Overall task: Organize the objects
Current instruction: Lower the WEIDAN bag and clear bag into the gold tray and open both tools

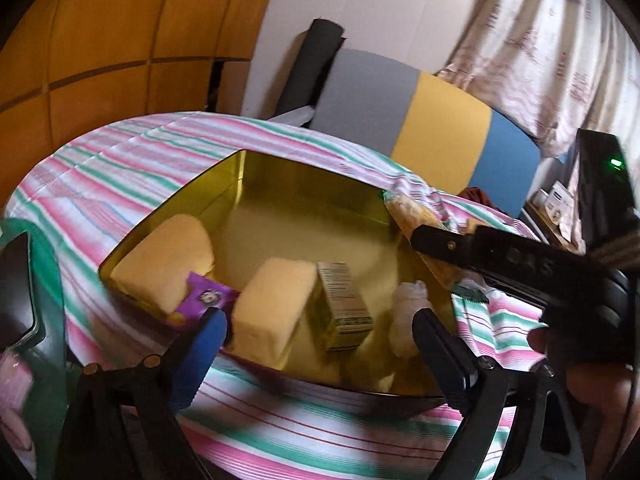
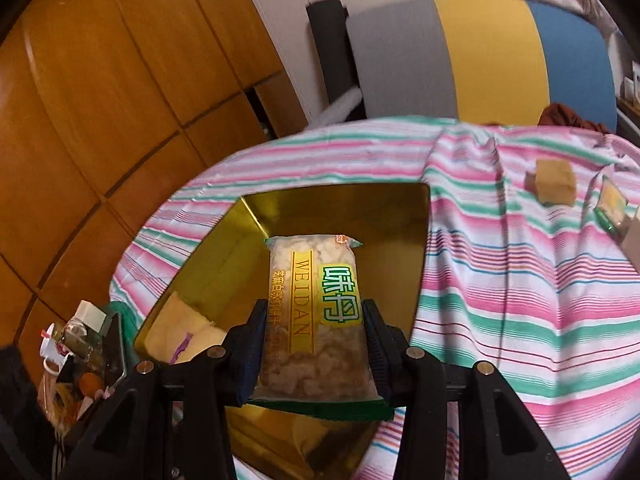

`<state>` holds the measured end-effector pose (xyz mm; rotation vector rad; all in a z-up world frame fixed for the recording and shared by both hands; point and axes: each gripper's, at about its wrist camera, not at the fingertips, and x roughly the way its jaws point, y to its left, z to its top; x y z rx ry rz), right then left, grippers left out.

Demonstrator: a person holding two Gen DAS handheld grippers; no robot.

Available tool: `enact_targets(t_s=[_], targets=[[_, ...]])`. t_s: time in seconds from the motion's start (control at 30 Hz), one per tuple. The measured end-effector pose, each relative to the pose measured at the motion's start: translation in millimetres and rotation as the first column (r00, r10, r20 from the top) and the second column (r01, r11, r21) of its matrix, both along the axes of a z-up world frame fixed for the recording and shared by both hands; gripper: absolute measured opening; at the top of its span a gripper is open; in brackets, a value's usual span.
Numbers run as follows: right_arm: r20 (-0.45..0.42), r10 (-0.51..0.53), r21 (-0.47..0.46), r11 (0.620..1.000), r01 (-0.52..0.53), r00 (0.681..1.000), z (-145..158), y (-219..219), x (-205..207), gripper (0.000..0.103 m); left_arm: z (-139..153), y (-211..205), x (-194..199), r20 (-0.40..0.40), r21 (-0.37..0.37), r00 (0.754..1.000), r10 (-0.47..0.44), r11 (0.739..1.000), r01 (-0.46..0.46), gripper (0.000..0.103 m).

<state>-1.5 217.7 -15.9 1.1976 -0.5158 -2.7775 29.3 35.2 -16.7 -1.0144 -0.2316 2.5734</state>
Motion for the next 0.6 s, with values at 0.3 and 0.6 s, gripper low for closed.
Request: enact_targets(t_s=[0.3,0.6], targets=[[0.091,-0.032,0.01,0.999,0.031,0.995,-20.0,-5.9,-36.7,0.045,-0.4,-7.9,-2.5,0.012,0.011,1.0,0.023,1.0,-0.023,0.095],[0.116,-0.042,0.056,0.998,0.036,0.992,-29.0,-7.4,-47.3,0.045,-0.6,-16.0,-5.8,0.023,0.023,0.998,0.063,0.998,-0.063,0.095]])
